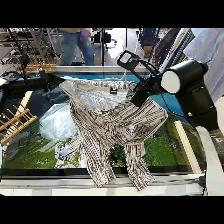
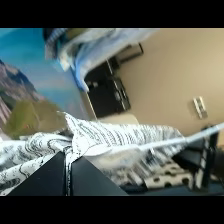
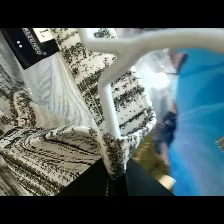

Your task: Fold the clothes and pants, and hang the long-sleeved shirts on hangers.

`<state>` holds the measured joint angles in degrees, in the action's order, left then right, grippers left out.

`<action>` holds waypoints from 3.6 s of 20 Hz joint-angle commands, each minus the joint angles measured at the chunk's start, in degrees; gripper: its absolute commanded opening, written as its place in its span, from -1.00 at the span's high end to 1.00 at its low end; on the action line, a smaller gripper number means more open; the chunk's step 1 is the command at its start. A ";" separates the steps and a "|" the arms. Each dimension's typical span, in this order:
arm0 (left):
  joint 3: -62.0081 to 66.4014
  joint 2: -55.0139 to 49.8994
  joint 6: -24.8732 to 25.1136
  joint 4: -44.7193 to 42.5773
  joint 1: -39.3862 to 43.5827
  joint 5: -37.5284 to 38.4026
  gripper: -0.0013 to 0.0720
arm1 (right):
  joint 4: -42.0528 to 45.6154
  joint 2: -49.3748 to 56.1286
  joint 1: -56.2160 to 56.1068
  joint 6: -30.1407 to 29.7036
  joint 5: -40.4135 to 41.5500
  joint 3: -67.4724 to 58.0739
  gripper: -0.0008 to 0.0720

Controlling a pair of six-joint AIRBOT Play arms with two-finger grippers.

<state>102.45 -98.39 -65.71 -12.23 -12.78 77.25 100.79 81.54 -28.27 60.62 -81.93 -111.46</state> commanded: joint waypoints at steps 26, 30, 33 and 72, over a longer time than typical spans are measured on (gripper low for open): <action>0.17 9.55 -9.55 -29.77 25.49 22.62 -0.56 | -9.62 -5.92 16.52 40.02 3.63 -9.18 0.90; 0.17 9.64 -9.49 -29.77 25.27 25.97 -0.51 | -0.66 -16.17 30.86 40.35 4.37 -9.18 0.90; 0.17 9.64 -8.85 -29.75 25.29 25.99 -0.16 | 14.27 -20.06 48.24 44.81 -1.92 -9.18 0.90; 0.15 19.71 -31.76 -112.76 23.02 15.15 0.92 | -39.63 -19.82 26.05 20.90 -2.01 18.18 -0.27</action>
<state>102.61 -83.33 -92.16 -100.95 11.84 101.95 70.59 60.88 14.85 85.47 -68.84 -105.08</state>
